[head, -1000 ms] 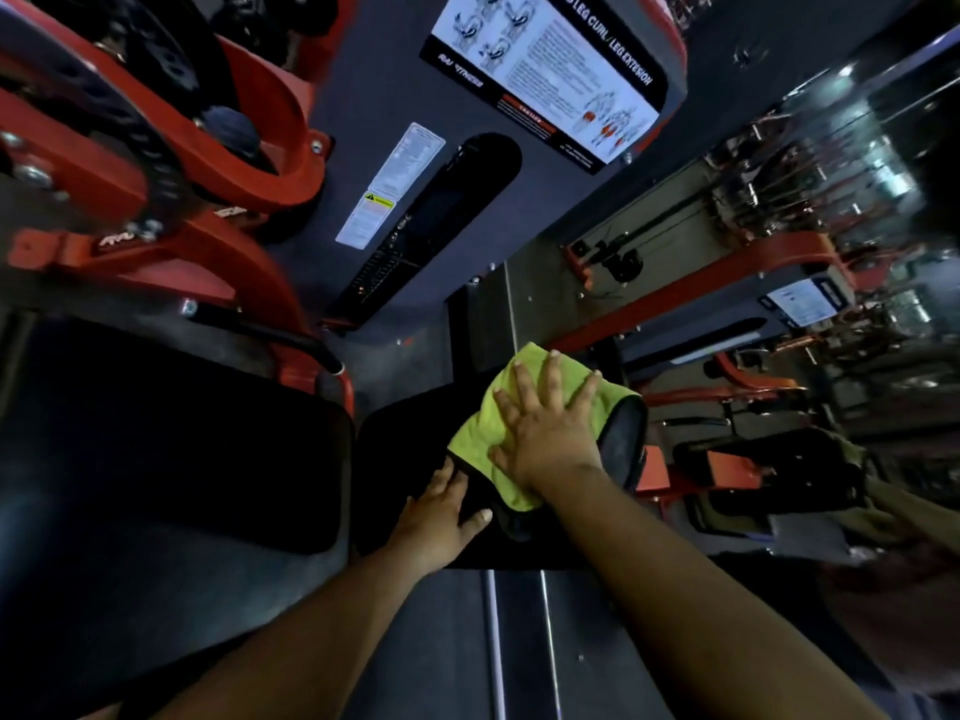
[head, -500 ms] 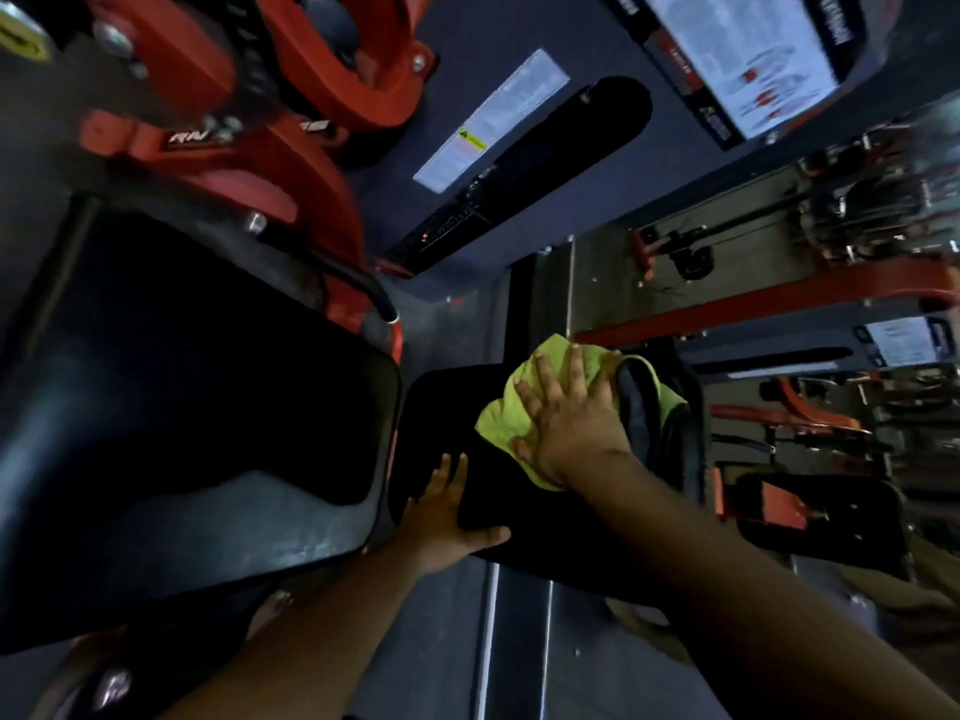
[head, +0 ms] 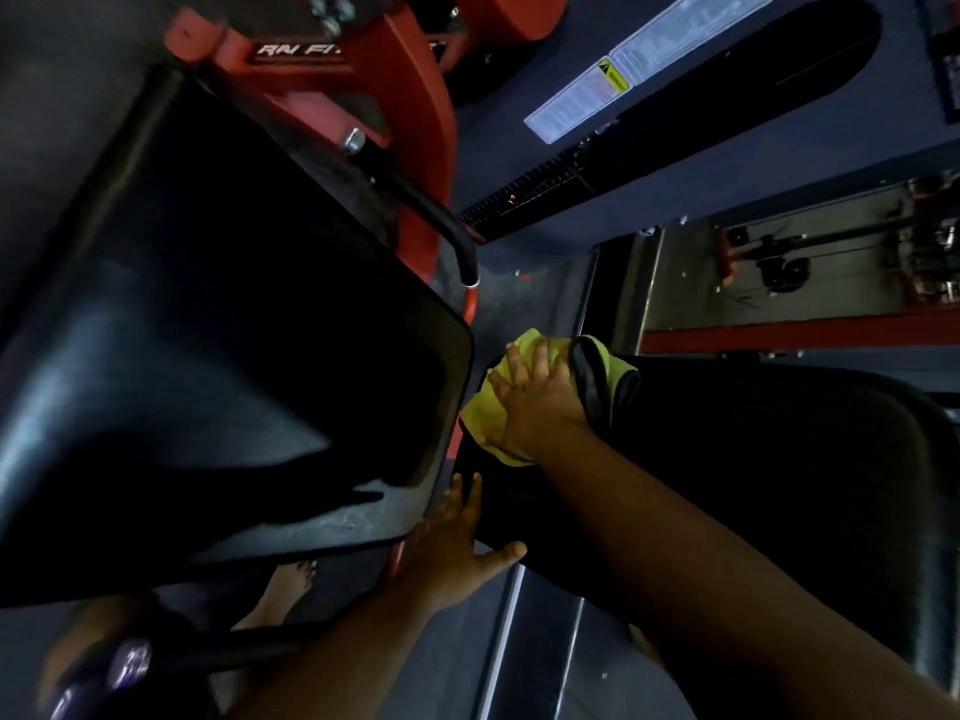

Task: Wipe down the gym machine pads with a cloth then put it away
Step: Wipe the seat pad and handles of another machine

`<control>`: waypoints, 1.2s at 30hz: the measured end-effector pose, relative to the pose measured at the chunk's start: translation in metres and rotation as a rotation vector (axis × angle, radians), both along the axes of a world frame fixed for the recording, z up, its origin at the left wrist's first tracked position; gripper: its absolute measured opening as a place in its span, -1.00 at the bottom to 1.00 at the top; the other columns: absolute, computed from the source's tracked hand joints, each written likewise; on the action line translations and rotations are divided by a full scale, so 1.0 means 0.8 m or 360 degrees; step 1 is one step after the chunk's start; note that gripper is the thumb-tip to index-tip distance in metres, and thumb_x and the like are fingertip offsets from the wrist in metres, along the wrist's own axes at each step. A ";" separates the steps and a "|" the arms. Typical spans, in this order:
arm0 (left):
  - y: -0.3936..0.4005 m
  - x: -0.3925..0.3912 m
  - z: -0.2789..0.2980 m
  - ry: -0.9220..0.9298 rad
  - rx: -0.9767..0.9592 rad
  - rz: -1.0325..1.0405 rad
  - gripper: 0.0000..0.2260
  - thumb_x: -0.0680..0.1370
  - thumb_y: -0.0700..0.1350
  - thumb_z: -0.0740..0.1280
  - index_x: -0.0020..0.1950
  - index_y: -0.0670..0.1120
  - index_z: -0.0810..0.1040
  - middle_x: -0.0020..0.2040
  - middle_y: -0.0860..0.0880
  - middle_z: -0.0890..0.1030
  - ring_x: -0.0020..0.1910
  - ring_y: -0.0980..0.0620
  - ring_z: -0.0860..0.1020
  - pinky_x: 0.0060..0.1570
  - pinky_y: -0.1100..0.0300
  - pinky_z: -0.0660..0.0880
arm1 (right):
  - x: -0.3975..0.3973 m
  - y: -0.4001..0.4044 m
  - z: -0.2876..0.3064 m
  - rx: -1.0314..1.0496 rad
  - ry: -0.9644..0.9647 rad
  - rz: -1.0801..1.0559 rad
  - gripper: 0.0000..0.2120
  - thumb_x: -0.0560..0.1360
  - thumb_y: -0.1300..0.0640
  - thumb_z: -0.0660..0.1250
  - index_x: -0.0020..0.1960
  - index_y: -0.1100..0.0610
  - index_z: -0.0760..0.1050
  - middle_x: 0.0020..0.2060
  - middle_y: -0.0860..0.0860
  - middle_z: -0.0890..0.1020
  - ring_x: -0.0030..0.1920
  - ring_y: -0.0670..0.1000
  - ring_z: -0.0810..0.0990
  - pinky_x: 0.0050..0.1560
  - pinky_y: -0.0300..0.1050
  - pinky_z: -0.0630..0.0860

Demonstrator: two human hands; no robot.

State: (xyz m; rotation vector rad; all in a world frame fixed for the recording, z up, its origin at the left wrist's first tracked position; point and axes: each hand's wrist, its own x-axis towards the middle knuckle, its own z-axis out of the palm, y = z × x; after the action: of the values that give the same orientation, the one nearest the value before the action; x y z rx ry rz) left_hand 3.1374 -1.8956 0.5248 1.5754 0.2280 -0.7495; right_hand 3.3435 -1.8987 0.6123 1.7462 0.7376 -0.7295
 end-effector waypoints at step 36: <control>-0.013 -0.022 0.085 -0.0109 0.0156 -0.0010 -0.14 0.58 0.38 0.17 0.67 0.04 -0.20 0.68 0.03 -0.18 0.65 -0.10 0.05 0.56 -0.07 0.07 | -0.095 -0.063 0.160 0.0070 -0.0131 -0.0041 -0.21 0.59 -0.41 -0.06 0.66 -0.08 -0.23 0.63 0.09 -0.30 0.56 0.40 -0.39 0.45 0.50 -0.20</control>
State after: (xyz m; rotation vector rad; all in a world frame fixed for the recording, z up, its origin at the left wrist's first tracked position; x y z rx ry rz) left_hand 3.1199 -1.9062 0.5928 1.6927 0.2122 -0.6967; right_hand 3.2677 -1.9495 0.7407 1.8175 0.6809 -0.6594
